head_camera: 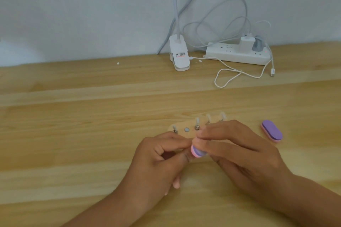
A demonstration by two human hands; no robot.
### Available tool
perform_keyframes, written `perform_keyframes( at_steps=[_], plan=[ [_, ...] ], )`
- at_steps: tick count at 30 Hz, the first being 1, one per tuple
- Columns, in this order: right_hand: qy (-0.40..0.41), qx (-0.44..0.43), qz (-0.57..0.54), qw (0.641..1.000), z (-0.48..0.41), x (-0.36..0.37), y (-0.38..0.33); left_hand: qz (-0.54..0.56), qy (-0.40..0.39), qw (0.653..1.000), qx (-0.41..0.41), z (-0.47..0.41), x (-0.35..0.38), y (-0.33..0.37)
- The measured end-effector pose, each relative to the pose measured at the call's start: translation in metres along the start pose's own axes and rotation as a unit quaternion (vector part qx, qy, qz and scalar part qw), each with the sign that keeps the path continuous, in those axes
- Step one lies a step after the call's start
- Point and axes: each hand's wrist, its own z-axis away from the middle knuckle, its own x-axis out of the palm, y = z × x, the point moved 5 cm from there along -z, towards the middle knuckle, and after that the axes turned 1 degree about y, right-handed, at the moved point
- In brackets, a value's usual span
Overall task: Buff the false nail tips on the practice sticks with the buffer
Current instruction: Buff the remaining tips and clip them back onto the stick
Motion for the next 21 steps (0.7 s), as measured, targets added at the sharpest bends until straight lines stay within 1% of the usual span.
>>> perform_keyframes(
  at_steps=[4, 8, 12, 15, 19, 21],
  plan=[
    [0.01, 0.028, 0.008, 1.0, -0.001, -0.004, 0.006, 0.026, 0.01, 0.999, -0.03, -0.003, -0.005, -0.003],
    [0.01, -0.022, 0.01, 1.0, 0.0, -0.001, -0.003, 0.035, 0.003, 0.999, -0.029, -0.002, -0.004, 0.0],
    [0.02, 0.009, 0.015, 1.0, 0.0, -0.002, 0.003, 0.034, 0.017, 0.999, -0.034, -0.002, -0.005, 0.0],
    [0.016, -0.013, -0.008, 1.0, 0.002, -0.003, -0.001, 0.049, 0.005, 0.998, -0.035, -0.002, -0.003, 0.002],
    [0.025, 0.006, 0.003, 1.0, 0.0, -0.006, 0.001, 0.061, 0.001, 0.997, -0.044, -0.003, -0.003, 0.001],
    [0.023, -0.014, -0.007, 1.0, 0.0, -0.003, -0.005, 0.073, -0.006, 0.997, -0.04, -0.003, -0.002, 0.002]
  ],
)
